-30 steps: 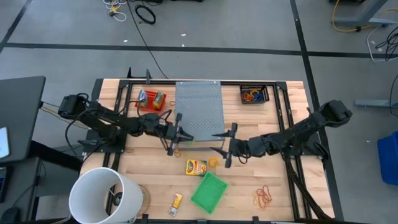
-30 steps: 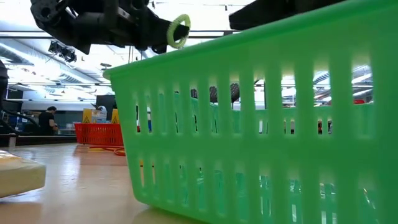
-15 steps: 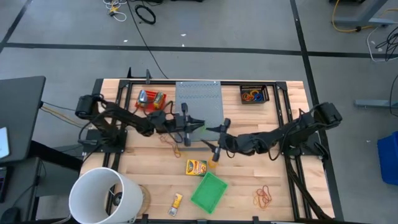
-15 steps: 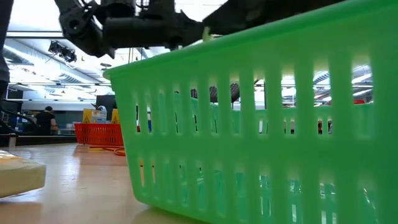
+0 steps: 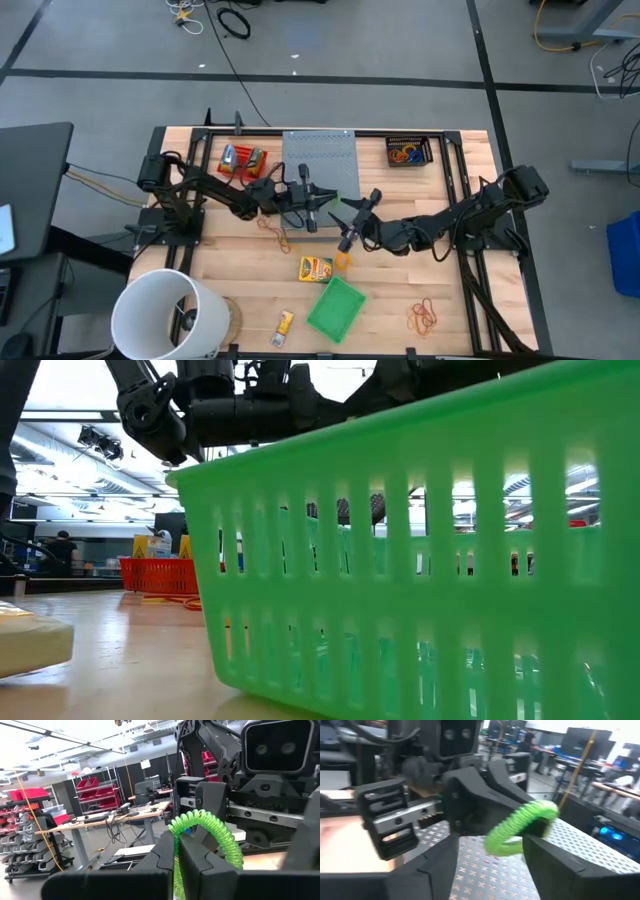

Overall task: Pick & Place Office Desk Supplies
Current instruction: Put the green spring keychain into the black basket

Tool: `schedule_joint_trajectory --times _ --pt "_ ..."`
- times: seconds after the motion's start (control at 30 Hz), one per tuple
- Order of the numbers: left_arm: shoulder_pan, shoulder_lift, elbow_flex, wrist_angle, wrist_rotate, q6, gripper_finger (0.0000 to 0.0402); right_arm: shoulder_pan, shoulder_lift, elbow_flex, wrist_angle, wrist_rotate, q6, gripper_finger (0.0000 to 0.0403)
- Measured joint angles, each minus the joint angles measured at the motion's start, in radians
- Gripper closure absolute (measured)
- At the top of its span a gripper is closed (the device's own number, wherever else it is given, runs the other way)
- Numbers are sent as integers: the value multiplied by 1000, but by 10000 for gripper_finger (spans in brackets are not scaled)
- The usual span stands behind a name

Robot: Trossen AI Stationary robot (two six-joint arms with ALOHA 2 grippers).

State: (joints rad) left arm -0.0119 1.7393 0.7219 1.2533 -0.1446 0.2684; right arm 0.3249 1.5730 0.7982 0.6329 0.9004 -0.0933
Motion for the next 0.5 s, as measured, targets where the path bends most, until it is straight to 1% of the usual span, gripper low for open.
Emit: schedule_joint_trajectory --times 0.07,0.13,0.2,0.3,0.33,0.37,0.5 --pt "0 0 0 0 0 0 392 1 0 0 0 29 6 204" --pt "0 0 0 0 0 -1 392 0 0 0 -1 47 10 239" --pt "0 0 0 0 2 -4 392 -1 0 0 -1 57 10 282" --pt "-1 0 0 0 6 -6 392 -1 -1 0 -1 67 9 361" --pt "-1 0 0 0 8 -6 392 -2 -1 0 -1 72 5 378" --pt "-1 0 0 0 13 -7 392 -1 -1 0 -2 79 -3 386" --pt "-1 0 0 -1 33 -8 392 -1 -1 0 -11 95 -11 392"
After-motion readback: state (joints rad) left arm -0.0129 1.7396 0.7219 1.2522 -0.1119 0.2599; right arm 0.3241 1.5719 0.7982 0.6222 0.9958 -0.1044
